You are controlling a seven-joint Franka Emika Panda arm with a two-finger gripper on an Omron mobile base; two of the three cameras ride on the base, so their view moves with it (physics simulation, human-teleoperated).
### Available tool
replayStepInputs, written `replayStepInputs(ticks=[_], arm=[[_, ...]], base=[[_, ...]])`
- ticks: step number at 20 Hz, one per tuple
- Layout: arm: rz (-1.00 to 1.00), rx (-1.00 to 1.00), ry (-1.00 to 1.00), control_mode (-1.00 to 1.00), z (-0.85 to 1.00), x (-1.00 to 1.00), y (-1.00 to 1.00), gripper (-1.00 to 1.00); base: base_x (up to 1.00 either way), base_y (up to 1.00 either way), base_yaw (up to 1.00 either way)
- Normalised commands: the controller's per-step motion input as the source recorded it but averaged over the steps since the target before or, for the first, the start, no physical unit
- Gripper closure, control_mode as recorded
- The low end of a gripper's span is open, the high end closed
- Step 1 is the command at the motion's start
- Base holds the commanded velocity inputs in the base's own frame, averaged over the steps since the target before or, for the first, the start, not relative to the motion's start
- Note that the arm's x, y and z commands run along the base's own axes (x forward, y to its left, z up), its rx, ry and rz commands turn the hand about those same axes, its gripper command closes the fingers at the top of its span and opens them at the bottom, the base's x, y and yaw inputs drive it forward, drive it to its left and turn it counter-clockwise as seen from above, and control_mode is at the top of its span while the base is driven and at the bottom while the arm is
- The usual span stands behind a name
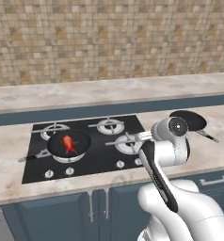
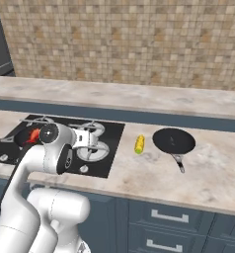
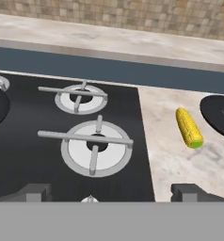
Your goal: Place both pans onto different burners. Then place the corn and the fish on different pans.
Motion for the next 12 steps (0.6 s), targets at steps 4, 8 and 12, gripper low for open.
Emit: replayStepInputs(ticks=[4, 8, 12], arm=[[0.0, 0.0, 0.0, 1.0, 0.0, 0.0, 0.0, -1.0], [0.0, 0.0, 0.0, 1.0, 0.0, 0.0, 0.0, -1.0], [0.0, 0.0, 0.0, 1.0, 0.0, 0.0, 0.0, -1.0]], base=[[-0.12, -0.44, 0.0], [-0.12, -0.43, 0.0], [-0.11, -0.41, 0.0]])
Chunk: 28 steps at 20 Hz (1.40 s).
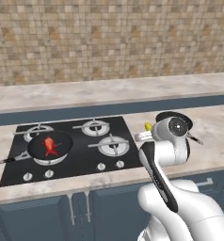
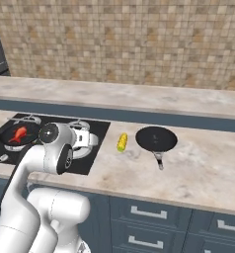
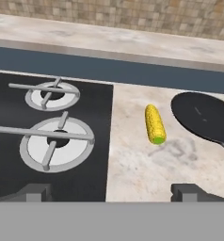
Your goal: Place both pans onto different burners. Then place the corn and the fish on different pans.
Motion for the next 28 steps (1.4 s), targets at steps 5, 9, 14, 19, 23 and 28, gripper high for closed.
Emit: replayStepInputs(ticks=[5, 9, 14, 19, 23, 28], arm=[[0.0, 0.0, 0.0, 1.0, 0.0, 0.0, 0.0, -1.0], [0.0, 0.0, 0.0, 1.0, 0.0, 0.0, 0.0, -1.0], [0.0, 0.0, 0.0, 1.0, 0.0, 0.0, 0.0, -1.0], [0.0, 0.0, 0.0, 1.0, 0.0, 0.0, 0.0, -1.0], [0.0, 0.02, 0.0, -1.0, 0.0, 0.0, 0.0, -1.0], [0.0, 0.01, 0.0, -1.0, -0.02, 0.19, -0.08, -1.0]], base=[[-0.11, -0.38, 0.0], [-0.05, -0.32, 0.0], [-0.01, -0.19, 0.0], [0.0, 0.0, 0.0], [0.0, 0.0, 0.0], [0.0, 0.0, 0.0]])
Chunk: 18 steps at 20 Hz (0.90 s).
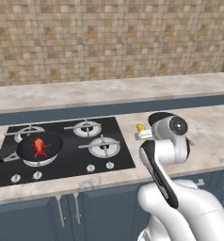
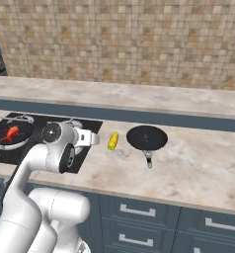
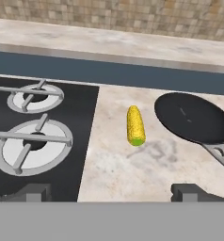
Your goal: Place both pans onto different burners. Then place the corn and the fish on different pans.
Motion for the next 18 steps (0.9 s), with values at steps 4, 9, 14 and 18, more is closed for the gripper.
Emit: replayStepInputs(ticks=[4, 9, 14, 18], arm=[[-0.02, 0.0, 0.0, -1.0, 0.0, 0.26, -0.22, -1.0], [-0.04, 0.0, 0.0, -1.0, 0.0, 0.19, -0.19, -1.0], [-0.02, 0.0, 0.0, -1.0, 0.0, 0.05, -0.17, -1.0], [0.0, 0.0, 0.0, -1.0, 0.0, 0.01, -0.33, -1.0]], base=[[0.0, 0.0, 0.0], [0.0, 0.0, 0.0], [0.0, 0.0, 0.0], [0.0, 0.0, 0.0]])
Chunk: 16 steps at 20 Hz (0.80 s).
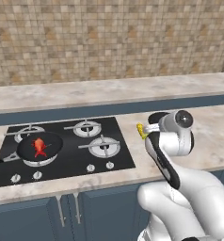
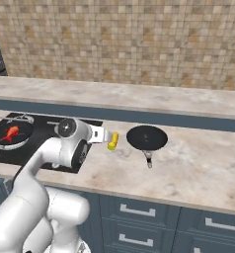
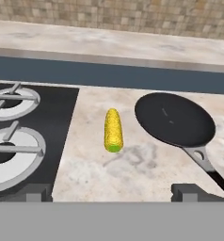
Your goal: Place both pans onto different burners. Then place the corn and the fish on different pans.
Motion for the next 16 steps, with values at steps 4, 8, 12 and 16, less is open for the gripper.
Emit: replayStepInputs(ticks=[4, 8, 12, 16], arm=[[0.0, 0.0, 0.0, -1.0, -0.01, 0.0, -0.48, -1.0], [0.0, -0.04, 0.0, -1.0, -0.06, 0.0, -0.46, -1.0], [0.0, -0.07, 0.05, -1.0, -0.13, 0.1, -0.37, -1.0], [0.0, -0.09, 0.1, -1.0, -0.18, 0.18, -0.31, -1.0]], base=[[0.0, 0.0, 0.0], [0.0, 0.0, 0.0], [0.0, 0.0, 0.0], [0.0, 0.0, 0.0]])
